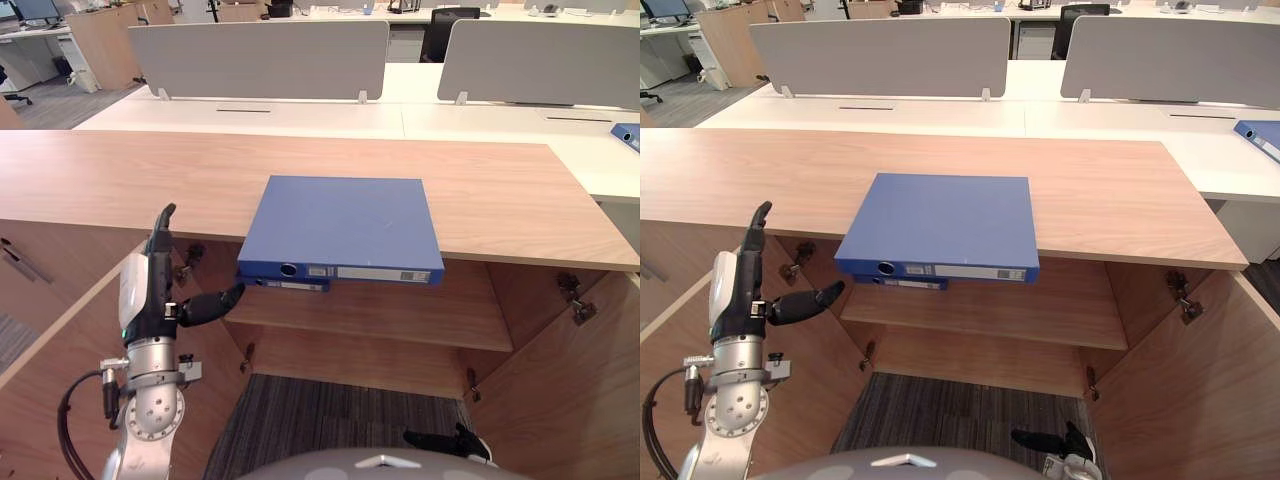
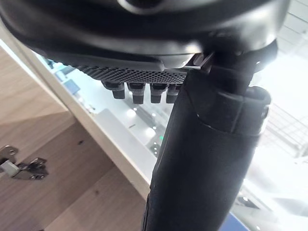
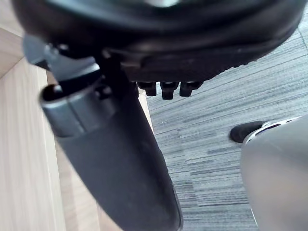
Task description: Walk over to the cabinet, pick up the folder, carry it to the office cabinet, place the folder inside the office cabinet, then close the office cabinet door
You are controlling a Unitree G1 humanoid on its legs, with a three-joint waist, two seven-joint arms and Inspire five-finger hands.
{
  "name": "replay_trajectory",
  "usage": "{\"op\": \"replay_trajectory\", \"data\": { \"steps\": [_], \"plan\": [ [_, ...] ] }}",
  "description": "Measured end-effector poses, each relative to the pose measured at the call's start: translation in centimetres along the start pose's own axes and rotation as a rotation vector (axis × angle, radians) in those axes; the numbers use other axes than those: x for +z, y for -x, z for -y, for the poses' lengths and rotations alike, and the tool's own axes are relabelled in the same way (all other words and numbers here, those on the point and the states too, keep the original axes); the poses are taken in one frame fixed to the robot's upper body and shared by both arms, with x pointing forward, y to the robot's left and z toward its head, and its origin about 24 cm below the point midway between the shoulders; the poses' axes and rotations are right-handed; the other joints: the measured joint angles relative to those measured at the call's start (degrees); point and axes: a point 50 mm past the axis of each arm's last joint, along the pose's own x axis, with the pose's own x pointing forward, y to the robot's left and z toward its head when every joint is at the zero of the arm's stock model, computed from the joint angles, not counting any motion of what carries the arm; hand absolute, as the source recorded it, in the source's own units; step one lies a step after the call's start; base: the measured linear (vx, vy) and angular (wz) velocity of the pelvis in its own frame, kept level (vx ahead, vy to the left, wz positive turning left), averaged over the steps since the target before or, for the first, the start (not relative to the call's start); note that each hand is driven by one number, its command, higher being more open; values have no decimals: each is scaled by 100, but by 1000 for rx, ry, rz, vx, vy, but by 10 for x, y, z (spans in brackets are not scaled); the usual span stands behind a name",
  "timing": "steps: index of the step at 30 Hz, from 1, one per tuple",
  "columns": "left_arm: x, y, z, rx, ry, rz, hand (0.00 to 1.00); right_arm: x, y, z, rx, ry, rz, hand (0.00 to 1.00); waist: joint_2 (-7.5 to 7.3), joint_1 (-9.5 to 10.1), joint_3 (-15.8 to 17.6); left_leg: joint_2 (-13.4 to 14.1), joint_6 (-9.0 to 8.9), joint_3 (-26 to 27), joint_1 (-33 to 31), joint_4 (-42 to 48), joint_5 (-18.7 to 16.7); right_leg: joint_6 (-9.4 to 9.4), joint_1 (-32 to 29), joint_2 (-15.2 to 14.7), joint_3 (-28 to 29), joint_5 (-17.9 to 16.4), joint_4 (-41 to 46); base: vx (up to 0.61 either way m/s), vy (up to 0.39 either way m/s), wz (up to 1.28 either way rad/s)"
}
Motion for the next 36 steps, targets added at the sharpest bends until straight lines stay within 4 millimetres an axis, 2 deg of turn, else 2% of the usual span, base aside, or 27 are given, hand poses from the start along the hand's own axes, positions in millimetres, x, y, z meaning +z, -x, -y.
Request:
{"op": "replay_trajectory", "data": {
  "steps": [11,16,22,24,31,32,36],
  "plan": [
    [29,2,19,-122,29,170,100,1,0,2,-5,2,1,100,34,-34,-20,-2,-2,19,28,4,-1,1,-14,13,81,0,-37,-6,0,0],
    [34,4,26,-181,3,213,100,0,-1,3,-7,4,-2,100,42,-35,-24,5,4,29,63,4,-22,1,-15,26,153,1,-43,4,0,-8],
    [48,4,51,-336,-13,322,100,1,-1,6,-12,15,0,100,79,-82,-47,-12,-2,39,120,-64,-37,-9,-11,28,200,25,-81,-2,5,-3],
    [50,3,51,-346,-59,353,100,2,-1,11,-23,21,2,100,132,-190,-80,-30,-1,47,129,-95,-35,-3,-7,16,213,32,-112,8,7,-2],
    [57,-16,41,-248,-75,402,100,-15,1,22,-61,-9,-62,100,154,-191,-93,-30,-1,11,127,-97,-36,11,-10,19,304,41,-132,10,-2,-7],
    [56,-19,36,-217,-90,399,0,-17,2,23,-64,-12,-68,100,154,-193,-93,-29,0,11,125,-101,-37,11,-11,20,324,41,-129,-23,-6,-8],
    [48,-28,16,-97,-145,362,0,-23,3,26,-71,-20,-81,100,141,-190,-88,-21,0,7,128,-132,-38,13,-35,32,340,41,-116,-7,-1,-1]
  ]
}}
